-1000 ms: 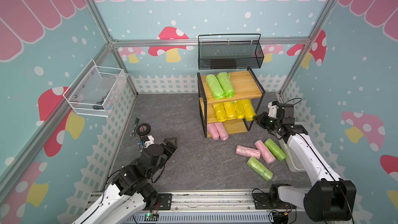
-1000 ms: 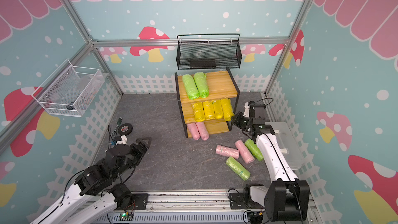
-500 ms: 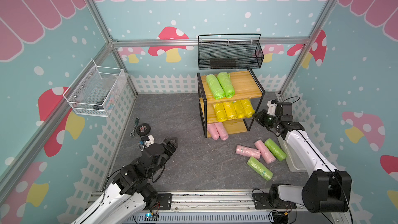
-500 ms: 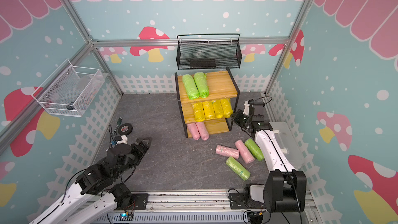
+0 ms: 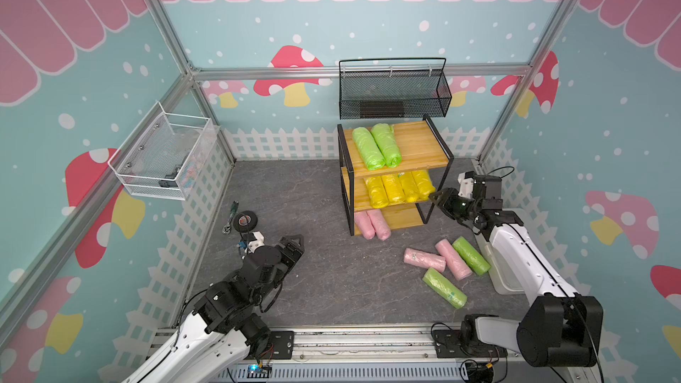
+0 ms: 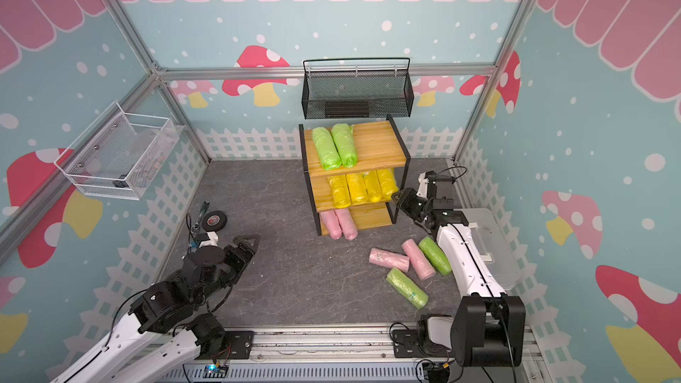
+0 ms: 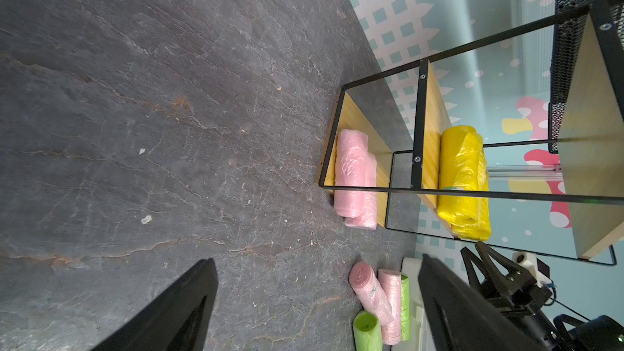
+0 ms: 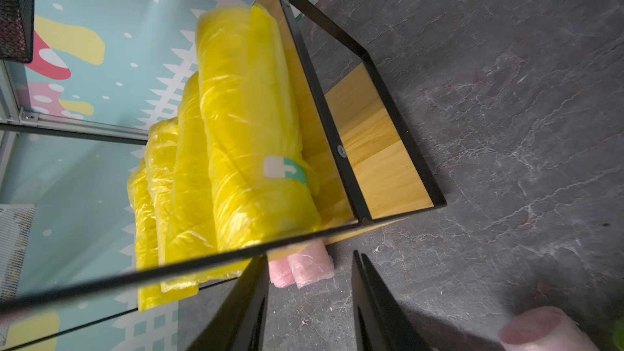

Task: Sort the rolls of trash bags by color and place them on the shelf
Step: Place the roll of trash bags on the shelf.

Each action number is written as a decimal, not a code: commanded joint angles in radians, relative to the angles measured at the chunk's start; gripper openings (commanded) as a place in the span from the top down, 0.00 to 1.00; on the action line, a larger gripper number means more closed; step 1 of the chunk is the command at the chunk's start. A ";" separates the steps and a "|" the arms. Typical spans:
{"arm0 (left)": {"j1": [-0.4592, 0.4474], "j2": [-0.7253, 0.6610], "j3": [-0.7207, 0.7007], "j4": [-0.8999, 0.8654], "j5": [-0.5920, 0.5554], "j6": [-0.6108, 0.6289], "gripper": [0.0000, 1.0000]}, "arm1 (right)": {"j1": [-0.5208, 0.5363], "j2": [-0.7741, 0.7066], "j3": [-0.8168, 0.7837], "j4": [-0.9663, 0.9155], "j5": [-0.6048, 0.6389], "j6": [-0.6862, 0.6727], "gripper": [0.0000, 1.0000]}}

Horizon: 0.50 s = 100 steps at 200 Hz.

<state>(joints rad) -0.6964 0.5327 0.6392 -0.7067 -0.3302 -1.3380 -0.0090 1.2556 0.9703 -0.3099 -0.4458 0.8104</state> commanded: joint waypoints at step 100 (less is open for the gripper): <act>0.020 0.001 -0.019 0.185 0.067 0.399 0.01 | -0.006 -0.213 -0.166 -0.189 -0.202 -0.216 0.21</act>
<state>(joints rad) -0.6937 0.5266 0.6235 -0.6144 -0.3248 -1.1137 -0.0097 1.0748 0.8516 -0.4671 -0.5575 0.6521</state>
